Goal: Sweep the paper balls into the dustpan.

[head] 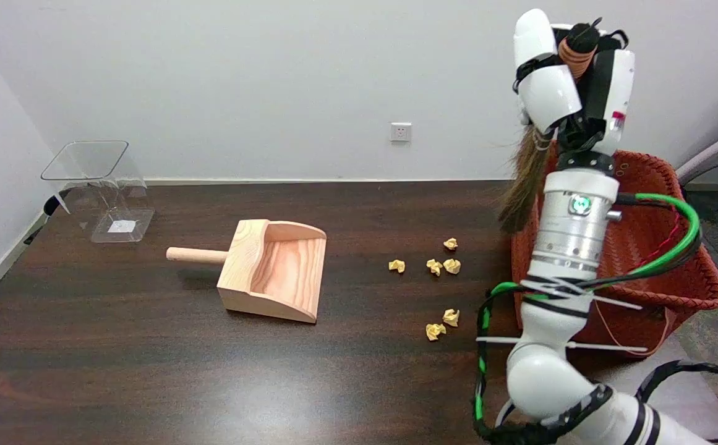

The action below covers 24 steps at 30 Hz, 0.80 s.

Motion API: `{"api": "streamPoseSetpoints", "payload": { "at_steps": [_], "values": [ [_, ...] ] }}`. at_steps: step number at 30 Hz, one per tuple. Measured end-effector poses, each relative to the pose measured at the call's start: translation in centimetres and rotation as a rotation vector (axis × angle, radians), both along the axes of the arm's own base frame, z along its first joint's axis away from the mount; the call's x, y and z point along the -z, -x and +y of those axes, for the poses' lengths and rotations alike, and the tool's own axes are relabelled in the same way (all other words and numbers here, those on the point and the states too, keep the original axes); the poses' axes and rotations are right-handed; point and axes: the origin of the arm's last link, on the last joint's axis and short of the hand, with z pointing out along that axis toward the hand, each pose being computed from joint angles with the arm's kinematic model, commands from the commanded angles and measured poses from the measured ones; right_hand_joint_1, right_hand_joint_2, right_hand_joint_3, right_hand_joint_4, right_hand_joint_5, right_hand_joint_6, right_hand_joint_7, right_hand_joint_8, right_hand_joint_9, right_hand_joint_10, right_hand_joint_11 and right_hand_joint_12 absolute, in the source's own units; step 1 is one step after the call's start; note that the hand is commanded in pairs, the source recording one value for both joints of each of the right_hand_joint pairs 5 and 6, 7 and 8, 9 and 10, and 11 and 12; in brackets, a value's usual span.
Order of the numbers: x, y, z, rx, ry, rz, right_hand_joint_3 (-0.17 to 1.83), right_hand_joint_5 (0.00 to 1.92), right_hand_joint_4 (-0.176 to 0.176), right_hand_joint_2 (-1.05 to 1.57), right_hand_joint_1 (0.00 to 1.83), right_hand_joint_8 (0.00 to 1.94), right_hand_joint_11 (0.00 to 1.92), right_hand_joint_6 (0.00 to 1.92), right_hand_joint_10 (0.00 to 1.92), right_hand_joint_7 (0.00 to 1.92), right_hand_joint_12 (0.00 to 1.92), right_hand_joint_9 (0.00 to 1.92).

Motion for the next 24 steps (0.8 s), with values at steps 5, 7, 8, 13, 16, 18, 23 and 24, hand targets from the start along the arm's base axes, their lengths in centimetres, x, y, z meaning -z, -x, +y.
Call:
{"api": "streamPoseSetpoints", "payload": {
  "at_steps": [5, 7, 8, 13, 16, 18, 23, 24],
  "values": [
    [1.5, 0.5, 0.6, -0.001, -0.026, -0.02, 0.52, 1.92, 0.0, 1.57, 0.9, 1.92, 1.92, 1.92, 1.92, 1.92, 1.92, 1.92],
    [2.0, 0.6, 0.7, 0.0, -0.038, -0.026, 0.52, 1.92, 0.0, 1.57, 0.91, 1.92, 1.92, 1.92, 1.92, 1.92, 1.92, 1.92],
    [2.4, 0.7, 0.9, 0.002, -0.046, -0.03, 0.52, 1.92, 0.0, 1.57, 0.91, 1.92, 1.92, 1.92, 1.92, 1.92, 1.92, 1.92],
    [3.5, 1.4, 1.3, 0.018, -0.074, -0.045, 0.55, 1.92, 0.0, 1.57, 0.91, 1.92, 1.92, 1.92, 1.92, 1.92, 1.92, 1.92],
    [4.0, 1.8, 1.6, 0.033, -0.088, -0.054, 0.55, 1.92, 0.0, 1.57, 0.91, 1.92, 1.92, 1.92, 1.92, 1.92, 1.92, 1.92],
    [4.3, 2.1, 1.8, 0.045, -0.098, -0.059, 0.54, 1.92, 0.0, 1.57, 0.91, 1.92, 1.92, 1.92, 1.92, 1.92, 1.92, 1.92],
    [5.0, 3.2, 2.4, 0.093, -0.121, -0.074, 0.56, 1.92, 0.0, 1.57, 0.84, 1.92, 1.92, 1.92, 1.92, 1.92, 1.92, 1.92],
    [5.0, 3.5, 2.4, 0.104, -0.125, -0.077, 0.56, 1.92, 0.0, 1.57, 0.86, 1.92, 1.92, 1.92, 1.92, 1.92, 1.92, 1.92]
  ]
}}
